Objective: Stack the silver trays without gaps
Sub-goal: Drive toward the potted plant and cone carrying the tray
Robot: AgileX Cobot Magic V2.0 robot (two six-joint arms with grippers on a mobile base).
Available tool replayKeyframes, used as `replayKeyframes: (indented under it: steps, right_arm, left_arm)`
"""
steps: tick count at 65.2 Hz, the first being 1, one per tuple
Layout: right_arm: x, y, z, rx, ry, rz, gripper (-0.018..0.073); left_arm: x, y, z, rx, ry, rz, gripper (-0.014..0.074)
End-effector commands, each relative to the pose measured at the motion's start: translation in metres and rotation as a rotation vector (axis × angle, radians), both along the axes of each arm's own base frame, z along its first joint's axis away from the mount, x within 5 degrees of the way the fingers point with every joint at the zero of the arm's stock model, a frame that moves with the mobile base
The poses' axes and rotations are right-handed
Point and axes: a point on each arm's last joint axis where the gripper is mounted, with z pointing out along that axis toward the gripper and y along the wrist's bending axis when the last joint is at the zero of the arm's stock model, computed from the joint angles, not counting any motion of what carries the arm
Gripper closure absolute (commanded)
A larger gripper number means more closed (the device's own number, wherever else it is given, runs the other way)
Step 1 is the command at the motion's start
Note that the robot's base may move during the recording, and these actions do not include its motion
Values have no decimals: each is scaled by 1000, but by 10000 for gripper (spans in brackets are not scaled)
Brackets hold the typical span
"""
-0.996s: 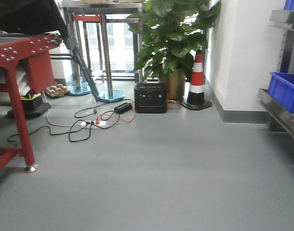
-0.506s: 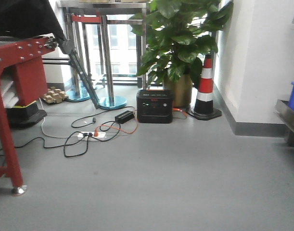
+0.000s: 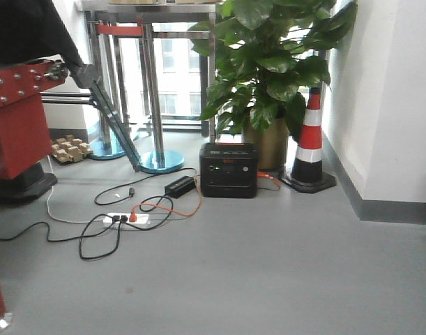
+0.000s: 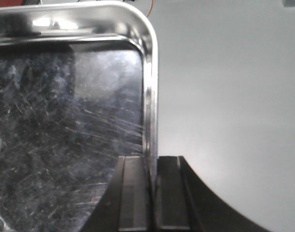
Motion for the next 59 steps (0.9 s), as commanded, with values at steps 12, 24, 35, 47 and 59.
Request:
replayKeyframes:
  steps: [12, 24, 35, 47, 59]
  right_arm:
    - [0, -5, 5, -36, -36, -11, 627]
    - [0, -5, 5, -36, -36, -11, 627]
    - [0, -5, 5, -35, -38, -11, 627]
    - [0, -5, 5, -35, -38, -11, 627]
    - [0, -5, 5, -35, -38, -11, 627]
  left_arm:
    - [-1, 3, 10, 12, -74, 5, 613]
    - [1, 5, 11, 32, -93, 14, 613]
    - [1, 6, 12, 42, -105, 19, 613]
    - [1, 6, 12, 45, -106, 20, 613]
    - [1, 6, 12, 45, -106, 20, 613]
